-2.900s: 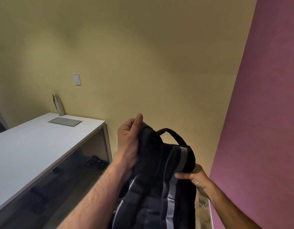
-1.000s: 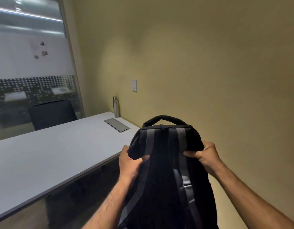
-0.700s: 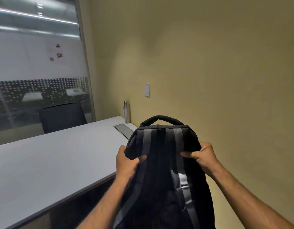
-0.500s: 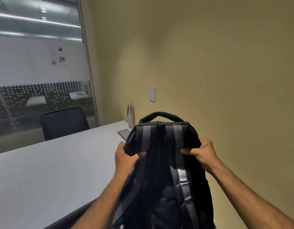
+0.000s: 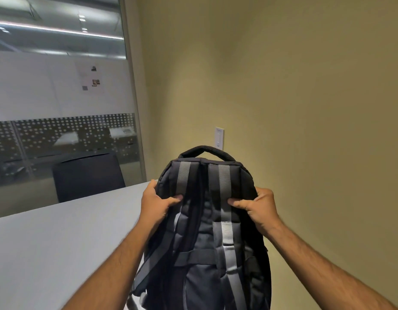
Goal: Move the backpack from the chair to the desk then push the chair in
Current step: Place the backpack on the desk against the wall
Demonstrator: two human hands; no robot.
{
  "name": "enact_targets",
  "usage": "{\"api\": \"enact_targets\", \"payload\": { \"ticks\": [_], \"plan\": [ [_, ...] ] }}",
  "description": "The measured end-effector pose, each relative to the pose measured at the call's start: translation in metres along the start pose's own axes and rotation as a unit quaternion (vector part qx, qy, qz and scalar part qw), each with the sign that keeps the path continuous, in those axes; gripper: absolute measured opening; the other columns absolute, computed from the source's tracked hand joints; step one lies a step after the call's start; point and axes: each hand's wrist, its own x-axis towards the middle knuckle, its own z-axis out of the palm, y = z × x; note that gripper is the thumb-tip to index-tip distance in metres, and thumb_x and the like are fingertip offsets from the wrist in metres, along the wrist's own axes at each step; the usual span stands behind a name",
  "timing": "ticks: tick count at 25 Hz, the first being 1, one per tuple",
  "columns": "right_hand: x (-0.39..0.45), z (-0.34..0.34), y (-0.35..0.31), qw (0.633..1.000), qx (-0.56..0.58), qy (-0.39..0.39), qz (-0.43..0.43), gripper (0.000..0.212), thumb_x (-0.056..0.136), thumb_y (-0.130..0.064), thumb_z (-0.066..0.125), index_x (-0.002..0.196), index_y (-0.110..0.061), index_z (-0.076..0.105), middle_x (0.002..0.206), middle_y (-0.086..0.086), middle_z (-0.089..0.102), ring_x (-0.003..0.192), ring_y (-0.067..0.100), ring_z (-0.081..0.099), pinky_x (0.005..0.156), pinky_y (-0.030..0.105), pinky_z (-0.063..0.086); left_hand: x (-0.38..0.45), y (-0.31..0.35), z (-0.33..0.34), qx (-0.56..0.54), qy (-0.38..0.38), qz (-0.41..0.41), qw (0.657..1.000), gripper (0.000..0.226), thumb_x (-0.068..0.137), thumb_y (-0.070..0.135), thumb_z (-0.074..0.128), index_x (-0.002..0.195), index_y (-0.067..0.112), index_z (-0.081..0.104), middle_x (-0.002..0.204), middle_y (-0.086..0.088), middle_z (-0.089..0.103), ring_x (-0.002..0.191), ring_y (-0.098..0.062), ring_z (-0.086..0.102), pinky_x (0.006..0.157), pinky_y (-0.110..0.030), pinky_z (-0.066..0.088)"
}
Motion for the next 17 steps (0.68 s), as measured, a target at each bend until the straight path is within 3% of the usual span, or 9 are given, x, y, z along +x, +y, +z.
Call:
{"api": "enact_targets", "payload": {
  "ticks": [5,10,17],
  "plan": [
    [0.076,0.011,0.029,1.000,0.015,0.004,0.000,0.033,0.062,0.009,0.090,0.074,-0.021,0.083,0.084,0.006,0.082,0.077,0.025,0.077,0.072,0.037,0.066,0.080,0.002,0.027,0.082,0.014,0.009,0.997,0.044,0.073,0.017,0.093,0.097,0.016,0.056,0.106,-0.009,0.072,0.102,-0.033,0.068,0.092,-0.055,0.057],
    [0.137,0.037,0.066,1.000,0.010,0.024,0.003,0.033,0.064,0.006,0.091,0.074,-0.024,0.083,0.084,0.003,0.082,0.077,0.022,0.077,0.071,0.037,0.065,0.163,-0.010,0.052,0.165,0.050,-0.020,0.985,0.047,0.076,0.029,0.091,0.084,0.027,0.045,0.101,-0.005,0.068,0.104,-0.033,0.060,0.099,-0.061,0.044],
    [0.209,0.082,0.118,0.996,0.000,0.083,0.025,0.033,0.067,0.003,0.091,0.071,-0.027,0.081,0.080,-0.004,0.082,0.077,0.019,0.079,0.068,0.028,0.064,0.284,-0.041,0.081,0.160,0.009,-0.032,0.987,0.044,0.076,0.018,0.091,0.094,0.013,0.051,0.109,-0.016,0.067,0.107,-0.038,0.061,0.095,-0.061,0.053]
  ]
}}
